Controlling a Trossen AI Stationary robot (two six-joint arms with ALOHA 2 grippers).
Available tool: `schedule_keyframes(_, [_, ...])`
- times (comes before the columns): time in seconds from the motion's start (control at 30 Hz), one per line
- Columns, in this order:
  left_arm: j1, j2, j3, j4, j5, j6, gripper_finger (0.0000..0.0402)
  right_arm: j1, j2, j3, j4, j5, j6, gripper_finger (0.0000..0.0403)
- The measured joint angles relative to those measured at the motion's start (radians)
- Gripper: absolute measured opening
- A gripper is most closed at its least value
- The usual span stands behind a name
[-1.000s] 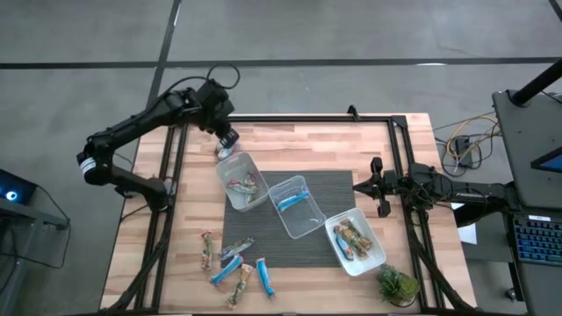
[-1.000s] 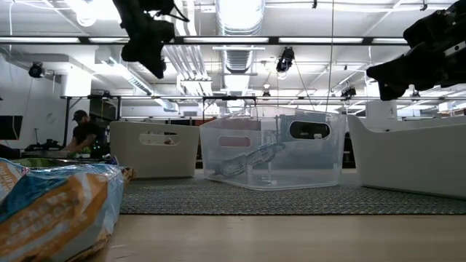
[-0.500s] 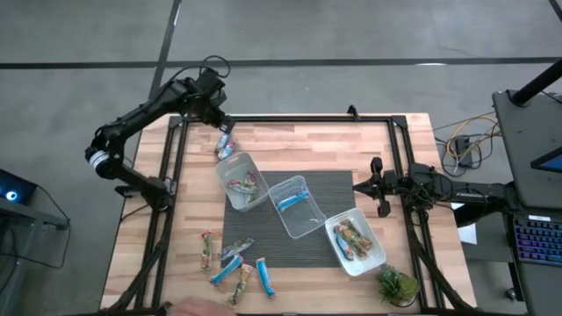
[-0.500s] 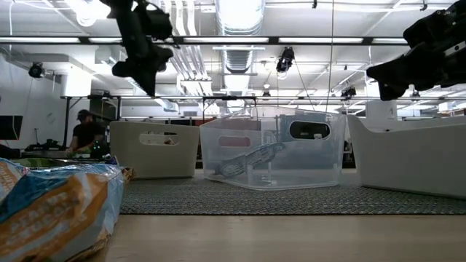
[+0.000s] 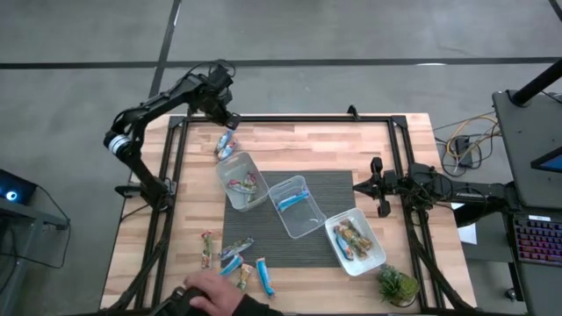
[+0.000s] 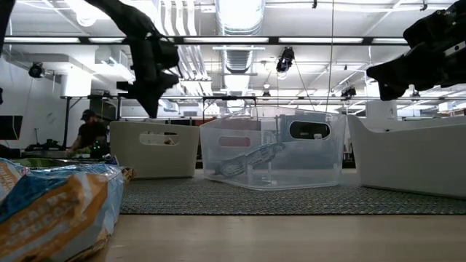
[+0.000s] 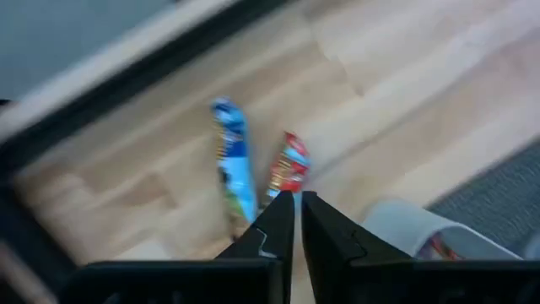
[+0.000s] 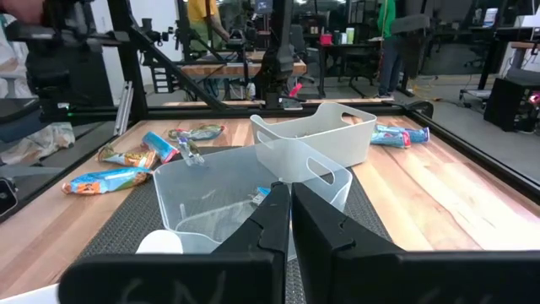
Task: Pick and place Granola Bars by type
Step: Put the blue granola bar into the transparent bin
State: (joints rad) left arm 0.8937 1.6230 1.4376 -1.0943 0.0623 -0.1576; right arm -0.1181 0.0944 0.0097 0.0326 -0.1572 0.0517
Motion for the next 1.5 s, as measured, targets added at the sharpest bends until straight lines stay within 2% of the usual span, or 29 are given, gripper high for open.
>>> schedule_keyframes(0.2, [0.009,0.032,-0.002,0.028,0.031,0.014,0.0073,0.0,0.0,0.0,0.0,0.0,0.0,0.0008])
schedule_keyframes(0.43, [0.031,0.05,-0.002,0.016,-0.072,-0.025,0.0169,0.0,0.0,0.0,0.0,0.0,0.0,0.0008])
schedule_keyframes(0.57, [0.032,0.075,-0.002,0.016,-0.082,-0.033,0.02,0.0,0.0,0.0,0.0,0.0,0.0,0.0008])
schedule_keyframes(0.9, [0.032,0.129,-0.038,0.025,-0.078,-0.063,0.0206,0.0,0.0,0.0,0.0,0.0,0.0,0.0008])
schedule_keyframes(1.3, [0.026,0.129,-0.214,0.206,-0.074,-0.064,0.0206,0.0,0.0,0.0,0.0,0.0,0.0,0.0008])
schedule_keyframes(1.5, [0.026,0.129,-0.263,0.265,-0.075,-0.068,0.0206,0.0,0.0,0.0,0.0,0.0,0.0,0.0008])
